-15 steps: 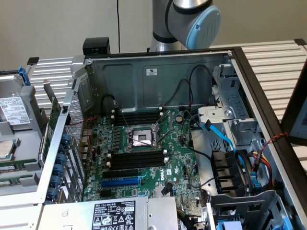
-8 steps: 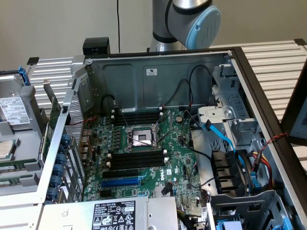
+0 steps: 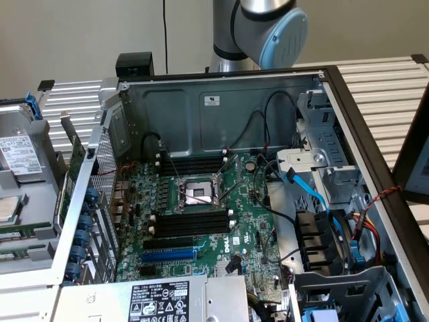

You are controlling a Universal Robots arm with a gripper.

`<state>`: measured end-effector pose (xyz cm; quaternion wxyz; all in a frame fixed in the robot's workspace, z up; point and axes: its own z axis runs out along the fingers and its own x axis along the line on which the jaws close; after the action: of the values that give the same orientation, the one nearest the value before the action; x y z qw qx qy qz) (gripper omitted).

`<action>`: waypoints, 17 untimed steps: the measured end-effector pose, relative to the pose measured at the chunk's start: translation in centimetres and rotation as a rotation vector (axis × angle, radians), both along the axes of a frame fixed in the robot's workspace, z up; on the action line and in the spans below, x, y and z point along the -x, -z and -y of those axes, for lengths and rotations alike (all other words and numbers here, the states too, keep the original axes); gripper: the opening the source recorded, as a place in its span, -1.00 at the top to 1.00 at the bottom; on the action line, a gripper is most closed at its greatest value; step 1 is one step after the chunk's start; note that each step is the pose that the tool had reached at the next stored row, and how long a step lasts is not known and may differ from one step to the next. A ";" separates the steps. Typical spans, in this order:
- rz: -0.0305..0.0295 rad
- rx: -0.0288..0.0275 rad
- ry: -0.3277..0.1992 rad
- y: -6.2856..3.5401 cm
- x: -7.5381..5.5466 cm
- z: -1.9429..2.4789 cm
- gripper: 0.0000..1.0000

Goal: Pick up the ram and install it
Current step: 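Pick up the ram and move it above insertion slot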

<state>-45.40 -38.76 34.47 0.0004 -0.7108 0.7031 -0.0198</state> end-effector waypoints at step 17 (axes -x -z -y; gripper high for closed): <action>-0.0001 0.0000 -0.070 3.08 0.7 0.19 0.27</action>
<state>-46.09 -38.95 31.39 0.0010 -0.7348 0.6779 -0.0198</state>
